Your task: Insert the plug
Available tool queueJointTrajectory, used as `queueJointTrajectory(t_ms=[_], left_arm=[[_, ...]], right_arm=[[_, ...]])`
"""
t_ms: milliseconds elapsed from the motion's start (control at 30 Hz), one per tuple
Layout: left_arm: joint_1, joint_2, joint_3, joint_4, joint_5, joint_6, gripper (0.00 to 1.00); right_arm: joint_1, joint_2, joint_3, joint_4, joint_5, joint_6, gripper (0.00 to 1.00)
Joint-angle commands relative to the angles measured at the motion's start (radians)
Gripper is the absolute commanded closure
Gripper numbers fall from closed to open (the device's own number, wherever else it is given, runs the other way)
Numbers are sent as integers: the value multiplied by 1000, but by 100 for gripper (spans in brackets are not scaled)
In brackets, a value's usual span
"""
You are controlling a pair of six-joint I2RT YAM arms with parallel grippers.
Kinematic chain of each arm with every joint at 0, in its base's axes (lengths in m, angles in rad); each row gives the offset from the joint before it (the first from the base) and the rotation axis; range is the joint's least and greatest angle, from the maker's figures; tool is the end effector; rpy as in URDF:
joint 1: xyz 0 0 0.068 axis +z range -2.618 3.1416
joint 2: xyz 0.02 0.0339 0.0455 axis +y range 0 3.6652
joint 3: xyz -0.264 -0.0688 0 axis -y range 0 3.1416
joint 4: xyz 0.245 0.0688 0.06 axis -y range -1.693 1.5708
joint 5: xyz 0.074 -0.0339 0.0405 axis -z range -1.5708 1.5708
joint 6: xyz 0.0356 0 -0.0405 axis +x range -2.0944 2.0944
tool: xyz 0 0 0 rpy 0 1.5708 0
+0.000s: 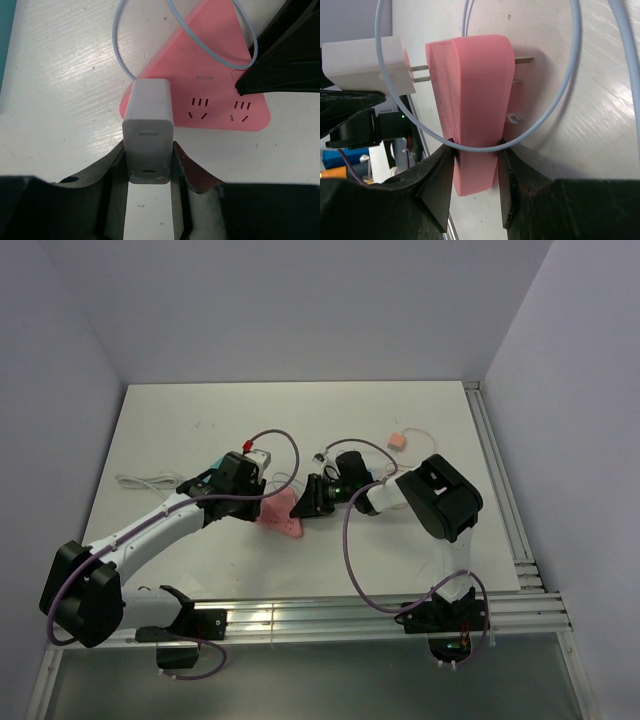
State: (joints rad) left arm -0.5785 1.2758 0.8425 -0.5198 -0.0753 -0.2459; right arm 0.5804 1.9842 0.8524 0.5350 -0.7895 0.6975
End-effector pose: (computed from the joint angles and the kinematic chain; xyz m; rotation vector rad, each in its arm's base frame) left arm 0.2143 -0.1368 0.2284 0.3898 2.5064 -0.2367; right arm 0.2926 0.2221 0.1033 -0.3803 2.3778 1.5290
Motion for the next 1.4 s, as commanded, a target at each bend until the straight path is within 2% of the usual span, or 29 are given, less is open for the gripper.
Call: queueJointTrajectory(t_ms=[0, 300, 467, 567, 600, 667, 800, 1000, 1167, 1233, 1267, 1300, 1333, 1367], left_arm=[[-27, -1, 56, 33, -49, 28, 100], [-30, -49, 43, 84, -8, 62, 100], [-29, -44, 38, 121, 52, 51, 100], [-29, -52, 38, 124, 66, 48, 100], [-30, -56, 38, 124, 66, 48, 100], [-29, -69, 38, 121, 66, 51, 100], [-30, -79, 30, 115, 83, 62, 100], [-30, -82, 26, 122, 92, 88, 100], [-29, -44, 27, 129, 88, 125, 100], [-29, -32, 18, 133, 98, 123, 100], [-29, -32, 15, 139, 103, 120, 100], [-29, -33, 6, 144, 106, 116, 100], [-29, -32, 7, 147, 103, 102, 100], [-29, -32, 9, 149, 92, 93, 100]], right_arm=[[-27, -11, -46, -153, 124, -75, 100], [-30, -113, -105, -251, 138, -115, 100], [-28, -108, -145, -106, 78, -64, 100], [-28, -108, -173, -6, 78, -16, 83], [-27, -110, -179, 23, 87, -13, 74], [-28, -113, -205, 61, 90, 5, 61], [-27, -113, -263, 193, 101, 49, 48], [-14, -102, -315, 367, 107, 106, 42], [-2, -65, -311, 440, 102, 149, 42], [5, -35, -296, 468, 99, 171, 54], [7, -28, -291, 464, 111, 177, 80], [7, -19, -288, 447, 121, 183, 93], [6, -22, -289, 430, 130, 183, 100], [4, -31, -294, 398, 140, 178, 100]])
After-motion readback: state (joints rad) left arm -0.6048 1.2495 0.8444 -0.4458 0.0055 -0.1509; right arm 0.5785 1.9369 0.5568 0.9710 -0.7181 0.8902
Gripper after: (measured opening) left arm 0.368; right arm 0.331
